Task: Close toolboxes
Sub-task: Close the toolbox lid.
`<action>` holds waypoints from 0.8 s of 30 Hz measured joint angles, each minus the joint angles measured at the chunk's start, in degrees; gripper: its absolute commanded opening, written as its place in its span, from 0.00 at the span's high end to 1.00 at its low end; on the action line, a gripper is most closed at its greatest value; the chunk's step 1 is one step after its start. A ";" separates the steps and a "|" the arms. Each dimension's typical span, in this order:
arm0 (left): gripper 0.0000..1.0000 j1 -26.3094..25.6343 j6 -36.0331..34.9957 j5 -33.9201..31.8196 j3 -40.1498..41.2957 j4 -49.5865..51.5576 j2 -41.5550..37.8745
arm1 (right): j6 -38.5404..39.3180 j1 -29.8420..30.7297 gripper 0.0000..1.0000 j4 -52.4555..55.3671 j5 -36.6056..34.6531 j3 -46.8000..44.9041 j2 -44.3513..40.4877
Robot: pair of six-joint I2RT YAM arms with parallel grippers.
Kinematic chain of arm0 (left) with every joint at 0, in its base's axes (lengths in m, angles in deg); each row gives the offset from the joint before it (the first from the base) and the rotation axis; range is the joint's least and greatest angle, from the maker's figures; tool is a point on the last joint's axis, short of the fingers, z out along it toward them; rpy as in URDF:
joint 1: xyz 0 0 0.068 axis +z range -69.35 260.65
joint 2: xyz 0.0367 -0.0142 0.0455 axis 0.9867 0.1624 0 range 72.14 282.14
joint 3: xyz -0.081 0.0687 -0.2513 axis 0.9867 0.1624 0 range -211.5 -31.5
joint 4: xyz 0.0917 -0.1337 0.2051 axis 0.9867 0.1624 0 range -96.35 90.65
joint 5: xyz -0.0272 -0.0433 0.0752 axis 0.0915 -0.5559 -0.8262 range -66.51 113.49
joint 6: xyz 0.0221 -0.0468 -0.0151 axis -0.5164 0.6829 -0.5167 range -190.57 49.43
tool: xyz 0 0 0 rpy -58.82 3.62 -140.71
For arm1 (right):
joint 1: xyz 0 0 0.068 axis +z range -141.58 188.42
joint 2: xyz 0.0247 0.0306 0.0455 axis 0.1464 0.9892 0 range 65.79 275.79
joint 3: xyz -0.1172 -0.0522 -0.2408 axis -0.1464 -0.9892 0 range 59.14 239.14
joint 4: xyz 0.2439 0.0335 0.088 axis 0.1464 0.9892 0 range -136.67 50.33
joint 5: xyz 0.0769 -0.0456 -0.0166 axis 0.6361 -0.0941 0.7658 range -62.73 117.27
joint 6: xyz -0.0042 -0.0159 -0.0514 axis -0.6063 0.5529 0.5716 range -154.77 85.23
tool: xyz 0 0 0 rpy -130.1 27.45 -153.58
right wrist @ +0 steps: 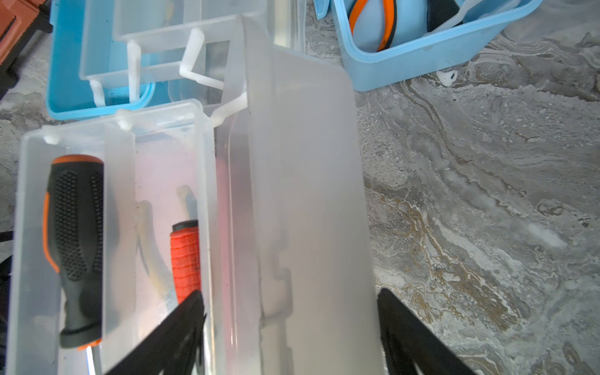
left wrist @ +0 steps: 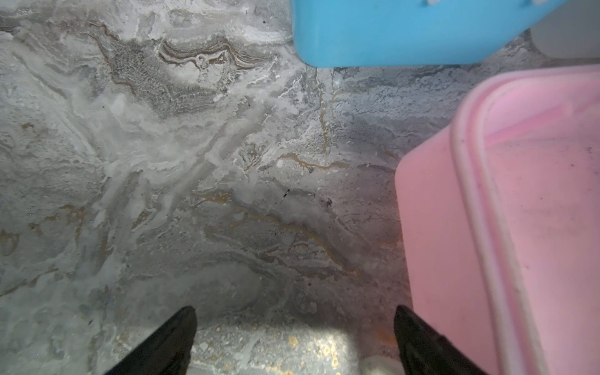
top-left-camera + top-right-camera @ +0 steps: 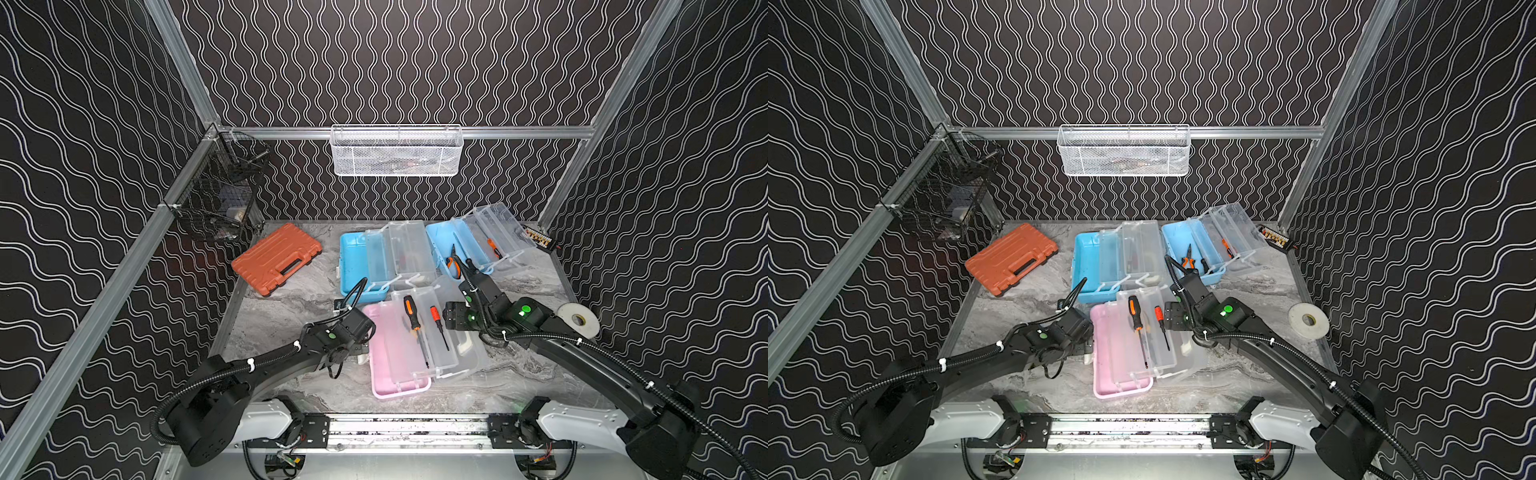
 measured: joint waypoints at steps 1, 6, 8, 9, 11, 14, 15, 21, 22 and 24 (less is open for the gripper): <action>0.01 0.00 0.00 0.00 0.09 -0.04 -0.07 | -0.07 0.09 0.18 -0.02 0.04 0.04 -0.11; 0.01 -0.15 -0.02 0.02 0.28 0.00 -0.17 | -0.48 0.26 0.18 -0.46 1.36 0.24 -0.63; 0.01 -0.15 -0.02 0.09 0.33 -0.02 -0.22 | -0.92 0.68 0.18 -1.18 4.37 0.24 -0.68; 0.01 -0.20 -0.02 0.59 0.42 -0.35 -0.24 | -1.11 1.11 0.18 -1.77 6.45 0.24 -0.68; 0.01 -0.42 0.00 1.11 0.59 -0.81 -0.33 | -1.36 1.66 0.19 -2.82 9.11 0.24 -0.83; 0.01 -0.44 0.00 1.22 0.63 -0.96 -0.59 | -2.27 2.14 0.19 -3.43 11.15 0.33 -1.01; 0.01 -0.44 0.00 1.31 0.63 -1.01 -0.72 | -2.40 2.29 0.19 -3.54 11.52 0.35 -1.07; 0.01 -0.44 0.00 1.51 0.63 -1.49 -1.46 | -2.82 3.34 0.16 -3.93 12.83 1.27 -1.01; 0.01 -0.44 0.00 1.51 0.63 -1.57 -1.60 | -2.82 3.61 0.15 -3.93 12.81 1.49 -0.92; 0.01 -0.48 0.00 1.53 0.63 -1.68 -1.88 | -2.82 4.39 0.12 -3.98 12.87 2.32 -0.59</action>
